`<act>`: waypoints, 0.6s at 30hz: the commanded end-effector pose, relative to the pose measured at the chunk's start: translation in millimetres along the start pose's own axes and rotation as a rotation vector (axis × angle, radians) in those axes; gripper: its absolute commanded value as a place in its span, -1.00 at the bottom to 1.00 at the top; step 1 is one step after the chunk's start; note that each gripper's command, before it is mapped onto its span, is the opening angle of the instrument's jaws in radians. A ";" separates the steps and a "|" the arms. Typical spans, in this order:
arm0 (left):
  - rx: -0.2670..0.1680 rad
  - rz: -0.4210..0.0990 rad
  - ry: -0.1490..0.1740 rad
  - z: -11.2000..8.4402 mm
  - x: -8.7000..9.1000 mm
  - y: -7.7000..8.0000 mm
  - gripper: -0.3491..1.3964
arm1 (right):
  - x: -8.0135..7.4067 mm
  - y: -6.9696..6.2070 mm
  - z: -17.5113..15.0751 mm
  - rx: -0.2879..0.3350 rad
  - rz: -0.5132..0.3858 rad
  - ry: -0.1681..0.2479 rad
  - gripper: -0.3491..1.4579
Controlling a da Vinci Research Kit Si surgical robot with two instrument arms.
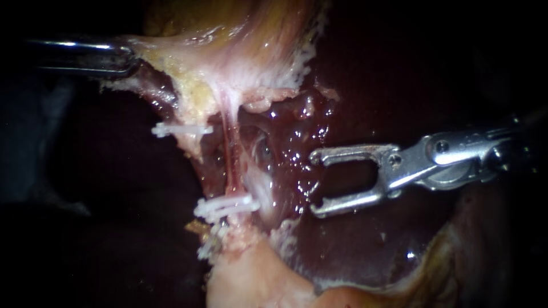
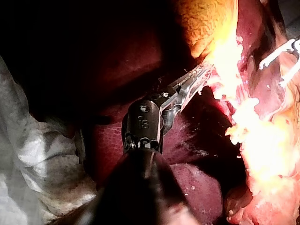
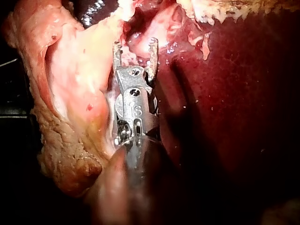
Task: Going back second clip right tube
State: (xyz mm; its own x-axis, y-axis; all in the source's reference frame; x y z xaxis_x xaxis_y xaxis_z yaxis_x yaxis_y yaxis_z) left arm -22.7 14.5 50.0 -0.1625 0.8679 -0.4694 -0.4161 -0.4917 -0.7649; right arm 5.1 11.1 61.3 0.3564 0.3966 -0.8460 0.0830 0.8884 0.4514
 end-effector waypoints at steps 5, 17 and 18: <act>0.000 0.000 0.000 0.0 0.0 0.0 -1.00 | 0.1 0.1 -0.6 -0.007 0.003 -0.001 -0.06; 0.007 0.002 0.004 1.1 -0.4 0.1 -1.00 | 0.1 0.1 -0.6 -0.008 0.004 -0.001 -0.06; 0.008 0.002 0.004 1.4 -0.5 0.1 -1.00 | 0.1 0.1 -0.6 -0.009 0.004 -0.001 -0.06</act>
State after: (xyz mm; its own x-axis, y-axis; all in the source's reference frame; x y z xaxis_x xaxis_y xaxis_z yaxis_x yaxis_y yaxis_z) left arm -24.0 14.1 51.0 -0.1588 0.8663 -0.4736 -0.4215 -0.4933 -0.7609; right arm 4.6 11.4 61.1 0.3574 0.3997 -0.8441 0.0735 0.8889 0.4521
